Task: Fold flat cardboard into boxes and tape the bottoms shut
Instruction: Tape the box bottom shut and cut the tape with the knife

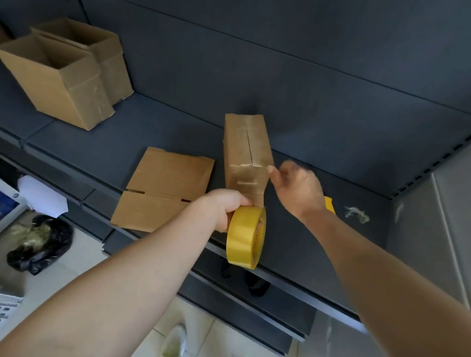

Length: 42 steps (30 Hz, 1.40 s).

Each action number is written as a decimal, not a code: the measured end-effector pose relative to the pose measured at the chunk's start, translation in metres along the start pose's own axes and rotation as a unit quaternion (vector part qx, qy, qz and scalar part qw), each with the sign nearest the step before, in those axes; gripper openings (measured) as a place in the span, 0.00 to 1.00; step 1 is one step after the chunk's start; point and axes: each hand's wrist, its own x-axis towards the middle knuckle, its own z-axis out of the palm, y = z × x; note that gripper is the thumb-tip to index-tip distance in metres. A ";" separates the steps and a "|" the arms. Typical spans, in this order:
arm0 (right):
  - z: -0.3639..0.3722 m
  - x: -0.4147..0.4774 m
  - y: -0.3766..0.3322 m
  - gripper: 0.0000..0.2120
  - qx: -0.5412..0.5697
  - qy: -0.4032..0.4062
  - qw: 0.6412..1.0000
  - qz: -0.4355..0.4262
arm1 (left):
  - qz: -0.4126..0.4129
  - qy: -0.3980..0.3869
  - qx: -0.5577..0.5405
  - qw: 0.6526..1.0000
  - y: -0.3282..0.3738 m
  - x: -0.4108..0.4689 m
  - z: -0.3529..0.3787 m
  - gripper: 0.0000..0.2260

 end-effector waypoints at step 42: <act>-0.032 -0.058 0.012 0.22 0.176 0.032 0.881 0.438 | 0.162 0.111 0.092 0.976 -0.031 -0.045 0.073 0.34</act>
